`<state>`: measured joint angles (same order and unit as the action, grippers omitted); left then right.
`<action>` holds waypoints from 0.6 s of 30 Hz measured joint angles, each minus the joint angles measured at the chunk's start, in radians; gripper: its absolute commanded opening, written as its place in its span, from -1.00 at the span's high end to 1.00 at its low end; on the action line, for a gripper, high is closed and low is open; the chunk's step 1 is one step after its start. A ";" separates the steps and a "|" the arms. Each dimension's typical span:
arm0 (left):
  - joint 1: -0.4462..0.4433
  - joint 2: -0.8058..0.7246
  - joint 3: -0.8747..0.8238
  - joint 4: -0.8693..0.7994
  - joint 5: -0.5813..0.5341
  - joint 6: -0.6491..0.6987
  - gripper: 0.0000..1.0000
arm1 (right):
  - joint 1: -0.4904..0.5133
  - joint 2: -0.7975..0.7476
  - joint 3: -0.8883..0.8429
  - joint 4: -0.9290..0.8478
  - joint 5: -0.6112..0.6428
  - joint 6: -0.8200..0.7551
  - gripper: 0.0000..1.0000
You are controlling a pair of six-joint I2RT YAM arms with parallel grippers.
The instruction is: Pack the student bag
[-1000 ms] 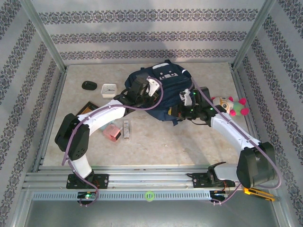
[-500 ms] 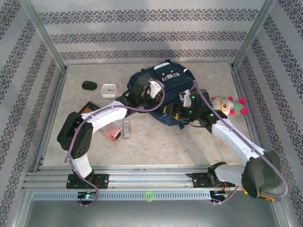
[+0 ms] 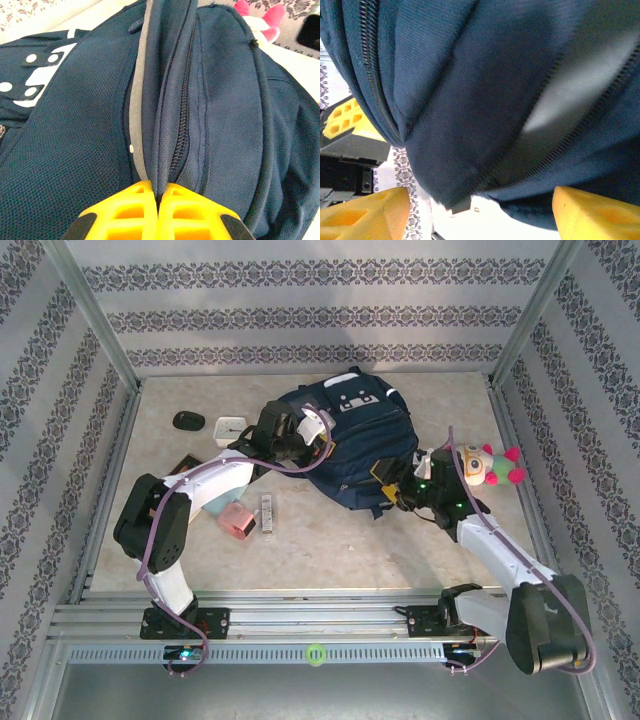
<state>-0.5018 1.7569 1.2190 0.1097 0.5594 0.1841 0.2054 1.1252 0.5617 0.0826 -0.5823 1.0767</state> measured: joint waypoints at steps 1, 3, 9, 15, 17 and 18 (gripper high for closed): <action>0.000 0.000 0.000 0.000 0.010 0.004 1.00 | 0.012 0.019 0.000 0.050 0.005 0.020 -0.50; 0.000 0.000 0.000 0.000 0.019 0.013 1.00 | 0.029 0.043 0.001 0.128 0.012 0.043 -0.49; 0.000 0.000 -0.007 0.011 0.062 0.022 0.92 | 0.047 0.177 0.026 0.378 0.035 0.118 0.42; 0.000 -0.013 -0.015 0.021 0.051 -0.010 0.11 | 0.074 0.229 0.045 0.475 0.070 0.156 1.00; 0.000 -0.027 -0.015 0.034 0.047 -0.020 -0.02 | 0.084 0.228 0.046 0.480 0.082 0.156 1.00; 0.000 -0.053 -0.030 0.040 0.022 -0.060 -0.05 | 0.095 0.228 0.046 0.482 0.102 0.156 1.00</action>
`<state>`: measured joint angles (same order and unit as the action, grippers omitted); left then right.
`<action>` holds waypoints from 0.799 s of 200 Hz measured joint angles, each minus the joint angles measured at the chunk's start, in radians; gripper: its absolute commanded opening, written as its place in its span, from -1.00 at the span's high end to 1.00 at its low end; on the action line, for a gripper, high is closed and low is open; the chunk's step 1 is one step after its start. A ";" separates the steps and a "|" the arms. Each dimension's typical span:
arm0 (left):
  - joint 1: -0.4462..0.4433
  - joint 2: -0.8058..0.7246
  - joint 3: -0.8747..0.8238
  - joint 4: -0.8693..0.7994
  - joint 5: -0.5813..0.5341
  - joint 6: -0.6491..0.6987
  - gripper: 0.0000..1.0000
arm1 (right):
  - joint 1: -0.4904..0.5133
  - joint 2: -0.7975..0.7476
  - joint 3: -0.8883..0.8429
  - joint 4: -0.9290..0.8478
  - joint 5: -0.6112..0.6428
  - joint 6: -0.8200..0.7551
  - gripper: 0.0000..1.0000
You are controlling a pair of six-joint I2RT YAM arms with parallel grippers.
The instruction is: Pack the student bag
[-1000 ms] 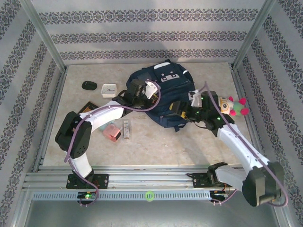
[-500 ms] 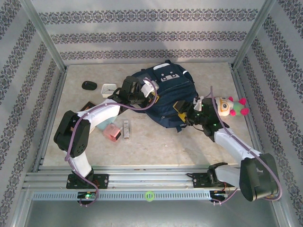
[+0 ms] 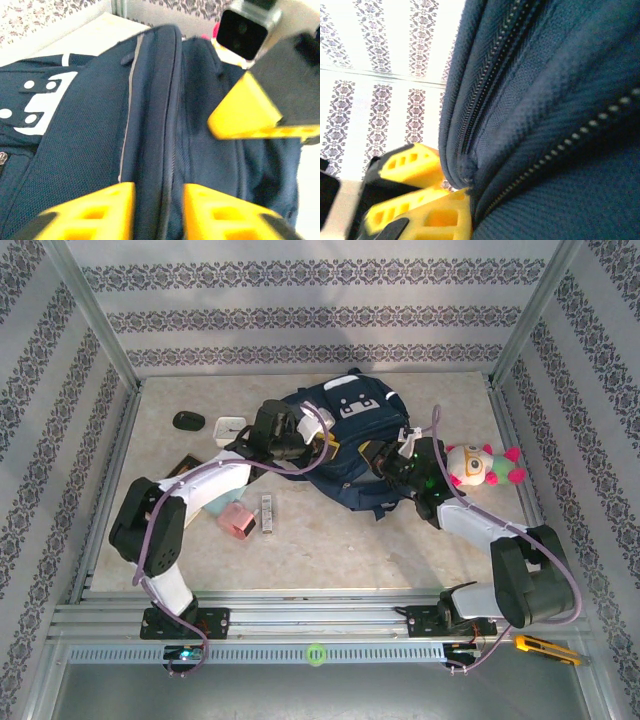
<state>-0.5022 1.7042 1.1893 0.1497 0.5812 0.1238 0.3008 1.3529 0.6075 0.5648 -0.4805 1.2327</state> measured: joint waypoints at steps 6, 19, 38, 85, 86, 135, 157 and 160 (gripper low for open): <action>0.000 -0.039 -0.034 -0.006 -0.027 -0.042 -0.05 | 0.011 -0.002 0.000 -0.001 0.019 0.000 1.00; 0.000 -0.149 -0.114 -0.039 -0.080 -0.107 -0.06 | 0.039 -0.008 0.002 -0.009 0.055 -0.001 1.00; -0.005 -0.280 -0.180 -0.080 -0.146 -0.183 -0.07 | 0.074 -0.020 0.008 -0.019 0.098 -0.008 1.00; -0.084 -0.364 -0.328 -0.083 -0.206 -0.327 -0.07 | 0.110 -0.035 0.022 -0.040 0.153 -0.035 1.00; -0.085 -0.364 -0.330 -0.082 -0.207 -0.329 -0.07 | 0.110 -0.035 0.022 -0.040 0.153 -0.035 1.00; -0.171 -0.222 -0.378 -0.010 -0.216 -0.443 -0.06 | 0.123 -0.035 0.040 -0.060 0.163 -0.060 1.00; -0.184 -0.187 -0.378 0.045 -0.216 -0.480 -0.09 | 0.123 -0.036 0.045 -0.064 0.163 -0.063 1.00; -0.185 -0.184 -0.378 0.053 -0.214 -0.484 -0.09 | 0.123 -0.036 0.045 -0.066 0.163 -0.063 1.00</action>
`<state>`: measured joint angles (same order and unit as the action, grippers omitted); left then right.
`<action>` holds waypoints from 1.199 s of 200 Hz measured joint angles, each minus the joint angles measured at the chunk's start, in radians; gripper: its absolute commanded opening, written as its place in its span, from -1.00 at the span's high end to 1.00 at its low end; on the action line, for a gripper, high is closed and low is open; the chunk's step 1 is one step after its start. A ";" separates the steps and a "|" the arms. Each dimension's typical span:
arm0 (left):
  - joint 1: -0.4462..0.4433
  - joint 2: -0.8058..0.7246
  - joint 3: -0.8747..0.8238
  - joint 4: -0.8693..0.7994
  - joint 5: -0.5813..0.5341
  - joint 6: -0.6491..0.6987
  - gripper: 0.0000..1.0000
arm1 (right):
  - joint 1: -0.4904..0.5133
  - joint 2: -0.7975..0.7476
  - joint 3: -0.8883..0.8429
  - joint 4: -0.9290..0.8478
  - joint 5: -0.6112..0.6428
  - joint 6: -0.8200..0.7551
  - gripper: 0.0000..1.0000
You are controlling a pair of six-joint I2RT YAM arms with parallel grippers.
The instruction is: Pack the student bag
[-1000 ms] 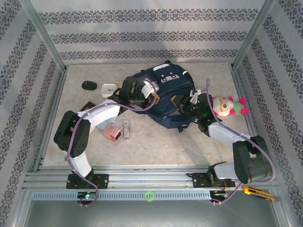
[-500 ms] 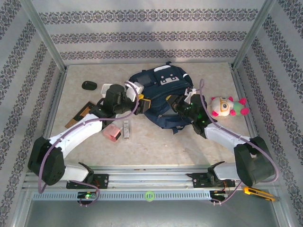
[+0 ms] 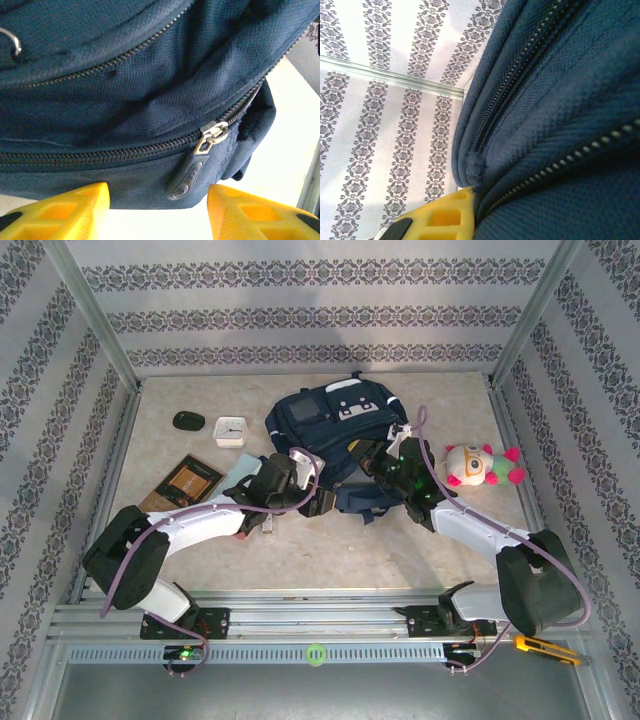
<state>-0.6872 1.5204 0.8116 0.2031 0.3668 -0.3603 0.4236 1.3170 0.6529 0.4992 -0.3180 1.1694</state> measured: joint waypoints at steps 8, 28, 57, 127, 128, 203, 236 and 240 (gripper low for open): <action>-0.003 0.006 0.000 0.018 0.003 -0.009 -0.09 | 0.000 0.000 0.002 -0.001 0.000 -0.002 1.00; -0.014 0.011 0.000 0.051 0.005 -0.024 0.07 | 0.000 0.000 0.005 -0.001 0.000 -0.006 1.00; -0.025 0.019 0.000 0.081 0.001 -0.042 0.85 | 0.000 0.000 0.006 -0.001 -0.001 -0.011 1.00; -0.024 -0.006 0.000 -0.006 -0.162 -0.055 1.00 | -0.006 -0.016 0.006 -0.013 -0.020 -0.017 1.00; -0.024 -0.006 0.000 -0.008 -0.163 -0.055 1.00 | -0.008 -0.017 0.006 -0.013 -0.021 -0.017 1.00; 0.248 0.140 0.118 -0.159 -0.256 0.067 1.00 | -0.080 -0.145 0.053 -0.108 -0.172 -0.013 1.00; 0.296 0.277 0.286 -0.183 -0.236 0.141 0.99 | -0.081 -0.161 0.064 -0.145 -0.177 -0.017 1.00; 0.296 0.292 0.307 -0.185 -0.236 0.148 0.94 | -0.082 -0.161 0.064 -0.146 -0.176 -0.017 1.00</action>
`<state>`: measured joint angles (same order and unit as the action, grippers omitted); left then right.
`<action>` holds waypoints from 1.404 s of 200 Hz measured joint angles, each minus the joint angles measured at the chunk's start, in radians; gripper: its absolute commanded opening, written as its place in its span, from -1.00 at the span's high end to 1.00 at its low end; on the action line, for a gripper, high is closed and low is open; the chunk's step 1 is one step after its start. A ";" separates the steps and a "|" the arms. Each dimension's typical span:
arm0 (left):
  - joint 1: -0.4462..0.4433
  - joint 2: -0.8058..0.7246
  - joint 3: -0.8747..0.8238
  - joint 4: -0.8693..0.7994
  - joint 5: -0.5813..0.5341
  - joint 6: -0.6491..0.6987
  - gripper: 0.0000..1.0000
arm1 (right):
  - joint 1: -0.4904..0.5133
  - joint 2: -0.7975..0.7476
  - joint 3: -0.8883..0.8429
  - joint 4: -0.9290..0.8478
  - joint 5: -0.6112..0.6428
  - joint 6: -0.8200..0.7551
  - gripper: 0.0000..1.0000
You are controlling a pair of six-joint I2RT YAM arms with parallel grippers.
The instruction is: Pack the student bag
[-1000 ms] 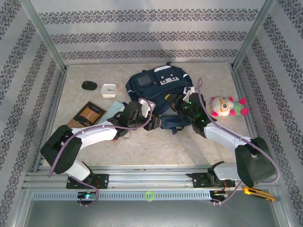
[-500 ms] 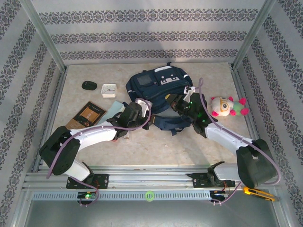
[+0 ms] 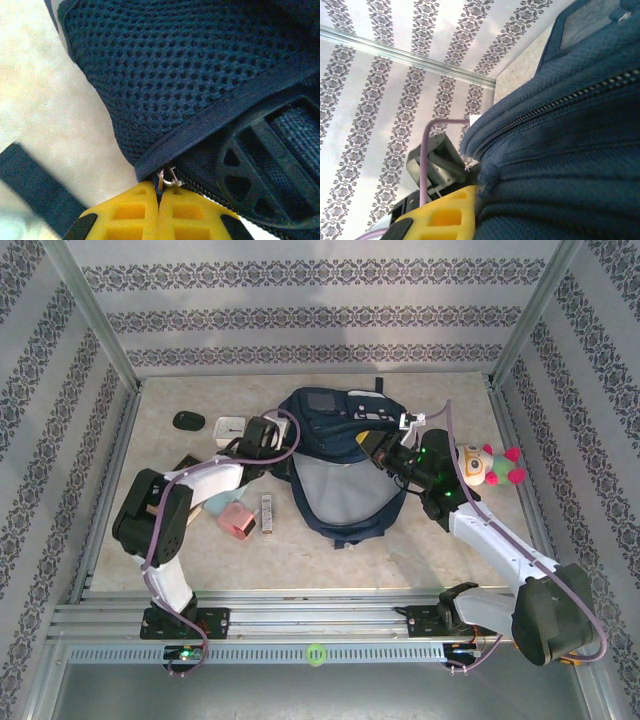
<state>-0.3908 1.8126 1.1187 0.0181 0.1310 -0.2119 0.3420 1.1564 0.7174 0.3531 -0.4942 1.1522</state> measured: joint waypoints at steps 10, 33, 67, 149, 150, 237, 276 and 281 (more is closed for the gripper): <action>0.000 0.028 0.036 -0.004 0.002 0.014 0.68 | 0.000 0.001 0.000 -0.006 0.005 -0.002 1.00; 0.007 0.051 0.066 -0.015 0.003 0.030 0.01 | -0.012 0.013 0.010 -0.006 0.007 -0.011 1.00; 0.037 -0.001 0.041 -0.042 0.002 0.020 -0.15 | -0.013 0.106 0.058 0.016 -0.011 -0.051 1.00; 0.042 -0.444 -0.170 -0.196 -0.040 -0.116 -0.35 | 0.035 0.169 0.005 0.047 0.009 -0.058 0.92; 0.043 -0.446 -0.172 -0.199 -0.040 -0.119 -0.35 | 0.036 0.167 0.001 0.045 0.009 -0.058 0.89; 0.354 -0.438 -0.127 -0.495 -0.031 -0.240 -0.62 | 0.108 -0.014 -0.018 -0.489 0.040 -0.115 -0.22; 0.530 -0.267 0.080 -0.603 -0.046 -0.148 -0.65 | 0.121 -0.107 0.002 -0.726 0.034 -0.132 -0.22; 0.547 -0.232 0.111 -0.620 -0.048 -0.130 -0.64 | 0.129 -0.114 0.007 -0.749 0.034 -0.134 -0.24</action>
<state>0.1562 1.5806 1.2297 -0.6018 0.0826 -0.3416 0.4713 1.0424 0.7246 -0.3962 -0.4606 1.0187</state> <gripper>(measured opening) 0.822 0.611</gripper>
